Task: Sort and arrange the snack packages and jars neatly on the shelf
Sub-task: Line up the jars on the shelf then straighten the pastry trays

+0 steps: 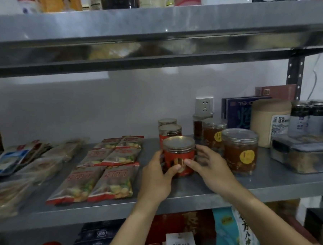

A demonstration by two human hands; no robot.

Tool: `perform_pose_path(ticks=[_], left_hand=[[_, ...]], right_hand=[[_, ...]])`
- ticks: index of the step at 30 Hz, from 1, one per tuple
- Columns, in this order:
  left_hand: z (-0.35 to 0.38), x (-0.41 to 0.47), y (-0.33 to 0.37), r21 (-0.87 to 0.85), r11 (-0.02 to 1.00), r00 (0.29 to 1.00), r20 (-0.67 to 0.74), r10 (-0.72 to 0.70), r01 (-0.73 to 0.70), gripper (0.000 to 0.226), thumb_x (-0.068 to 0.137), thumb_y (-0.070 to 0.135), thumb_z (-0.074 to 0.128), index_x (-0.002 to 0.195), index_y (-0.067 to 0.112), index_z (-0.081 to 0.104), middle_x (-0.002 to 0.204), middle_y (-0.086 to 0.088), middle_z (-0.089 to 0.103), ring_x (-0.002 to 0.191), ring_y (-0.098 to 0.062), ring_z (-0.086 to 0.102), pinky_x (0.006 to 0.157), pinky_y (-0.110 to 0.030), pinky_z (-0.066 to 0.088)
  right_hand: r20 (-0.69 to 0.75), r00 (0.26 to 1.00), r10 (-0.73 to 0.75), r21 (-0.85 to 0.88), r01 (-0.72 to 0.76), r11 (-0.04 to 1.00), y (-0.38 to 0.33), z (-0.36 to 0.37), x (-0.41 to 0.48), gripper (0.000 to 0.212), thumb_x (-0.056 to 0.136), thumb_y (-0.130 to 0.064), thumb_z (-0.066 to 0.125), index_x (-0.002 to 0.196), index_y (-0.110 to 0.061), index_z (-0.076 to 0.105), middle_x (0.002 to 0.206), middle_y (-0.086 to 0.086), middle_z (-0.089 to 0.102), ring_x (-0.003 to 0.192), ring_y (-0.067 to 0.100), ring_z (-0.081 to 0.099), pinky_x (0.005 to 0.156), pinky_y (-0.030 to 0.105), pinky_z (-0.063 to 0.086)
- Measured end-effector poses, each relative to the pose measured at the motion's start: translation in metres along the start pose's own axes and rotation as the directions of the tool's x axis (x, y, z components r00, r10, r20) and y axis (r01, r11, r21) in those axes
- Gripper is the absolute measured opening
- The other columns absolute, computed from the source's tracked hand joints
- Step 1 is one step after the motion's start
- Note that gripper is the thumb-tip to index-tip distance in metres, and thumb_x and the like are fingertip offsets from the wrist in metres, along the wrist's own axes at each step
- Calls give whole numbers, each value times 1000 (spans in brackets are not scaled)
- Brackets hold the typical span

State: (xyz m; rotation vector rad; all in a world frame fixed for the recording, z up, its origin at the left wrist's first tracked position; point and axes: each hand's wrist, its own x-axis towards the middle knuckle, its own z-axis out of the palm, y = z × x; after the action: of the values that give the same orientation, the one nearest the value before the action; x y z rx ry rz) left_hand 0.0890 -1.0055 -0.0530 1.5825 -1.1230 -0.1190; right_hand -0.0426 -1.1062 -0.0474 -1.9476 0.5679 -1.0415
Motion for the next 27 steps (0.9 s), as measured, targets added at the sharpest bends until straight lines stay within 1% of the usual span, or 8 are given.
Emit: perform_pose_path(ticks=[5,8,10,12,17,22,24,27], left_hand=[[0,1,-1,-18,1000,1000,19,-17,17,50,83,26,72,128,29,51,115,15,63,107,-2,60,94,-26,49],[1,1,-1,-62,997,999,31,-33,34,49,83,24,73,127,27,51,118,10,64,107,-4,61,96,-31,50],[1,0,-1,-77,996,999,30,-33,35,49,83,22,73,126,26,51,116,10,64,106,-4,61,94,-29,50],[0,-1,-2,-73,997,999,35,-26,29,49,83,20,73,127,26,50,114,12,63,105,-3,60,92,-24,49],[0,-2,-1,-35,999,998,66,-12,15,46,85,17,71,120,34,46,116,12,62,109,-3,59,96,-26,47],[0,-5,2,-29,999,999,37,-14,15,44,84,14,71,116,33,47,108,16,63,102,1,61,93,-25,50],[-1,-6,3,-10,1000,999,41,-13,14,46,83,15,72,116,34,47,104,20,61,103,-1,61,94,-26,50],[-1,-7,4,12,1000,999,45,-2,2,46,83,15,72,115,34,46,106,17,61,105,-3,61,93,-24,49]], right_hand=[[9,1000,-17,8,17,1000,2,-2,0,58,84,-23,73,137,-22,48,110,-24,56,112,2,56,101,26,46],[13,1000,-27,10,27,1000,3,-4,0,58,84,-24,74,136,-20,49,109,-23,56,112,3,56,101,27,46],[12,1000,-25,17,24,1000,5,-4,1,58,83,-25,74,136,-20,50,113,-19,57,114,5,56,101,27,46],[21,999,-29,30,28,999,6,-5,1,58,84,-24,74,136,-20,50,111,-21,57,113,4,57,99,24,47],[45,999,-17,20,16,1000,6,-6,1,59,85,-24,72,139,-18,48,122,-12,58,118,6,54,102,26,45],[108,994,-20,14,18,1000,3,-7,-1,55,90,-21,67,141,-20,46,125,-13,56,119,2,50,95,14,40],[125,991,-36,-7,37,999,3,-8,-2,52,91,-20,65,140,-23,47,125,-15,57,120,1,50,99,15,39],[154,987,-48,-18,51,999,2,-8,-3,51,92,-17,64,140,-27,46,127,-15,58,120,-2,51,104,18,40]])
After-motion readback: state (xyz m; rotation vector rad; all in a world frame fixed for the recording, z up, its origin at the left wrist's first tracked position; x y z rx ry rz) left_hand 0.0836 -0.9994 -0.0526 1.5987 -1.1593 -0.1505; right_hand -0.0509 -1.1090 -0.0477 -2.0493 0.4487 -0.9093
